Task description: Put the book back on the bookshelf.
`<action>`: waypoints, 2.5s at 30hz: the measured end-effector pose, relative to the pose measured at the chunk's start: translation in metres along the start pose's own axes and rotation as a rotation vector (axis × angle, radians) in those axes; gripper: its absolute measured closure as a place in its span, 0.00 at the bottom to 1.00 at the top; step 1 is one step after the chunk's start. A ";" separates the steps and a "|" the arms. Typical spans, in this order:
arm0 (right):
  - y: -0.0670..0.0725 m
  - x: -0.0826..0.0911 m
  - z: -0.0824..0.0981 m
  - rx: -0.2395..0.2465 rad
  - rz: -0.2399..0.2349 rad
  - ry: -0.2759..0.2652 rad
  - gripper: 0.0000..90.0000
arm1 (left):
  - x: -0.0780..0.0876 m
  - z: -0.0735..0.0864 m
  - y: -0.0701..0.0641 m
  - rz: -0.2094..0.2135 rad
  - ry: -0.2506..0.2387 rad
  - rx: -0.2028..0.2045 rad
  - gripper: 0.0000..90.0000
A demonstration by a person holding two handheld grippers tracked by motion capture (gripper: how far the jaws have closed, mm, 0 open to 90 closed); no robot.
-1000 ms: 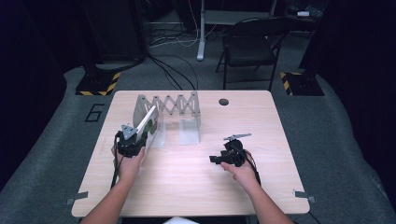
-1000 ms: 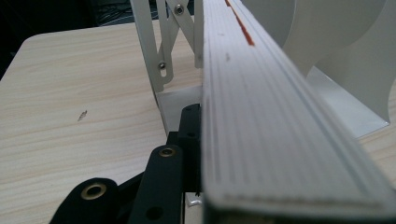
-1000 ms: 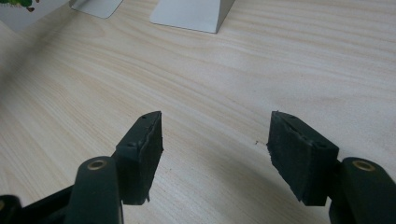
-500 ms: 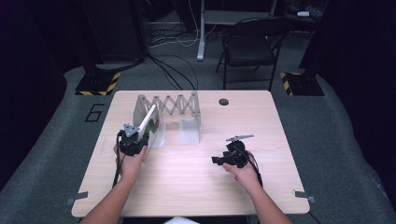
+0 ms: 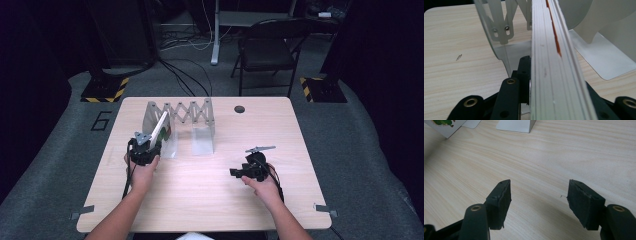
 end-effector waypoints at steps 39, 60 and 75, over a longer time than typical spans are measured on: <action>0.008 -0.006 -0.009 0.024 -0.020 -0.008 0.39 | 0.028 0.011 -0.011 0.003 0.028 -0.037 0.37; 0.008 -0.008 -0.010 0.025 -0.014 -0.005 0.39 | 0.074 0.011 -0.022 0.118 0.050 -0.114 0.35; 0.007 -0.009 -0.010 0.035 -0.014 -0.009 0.38 | 0.095 0.004 -0.035 0.169 0.034 -0.145 0.36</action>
Point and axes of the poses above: each handheld gripper's, and its own axes: x roughly backward along the jaws, z roughly out of its underside, y roughly to its left, the point moved 7 cm from there along -x, roughly forward along the jaws, and after that the axes turned 8 degrees about z, right-handed, at the moved point
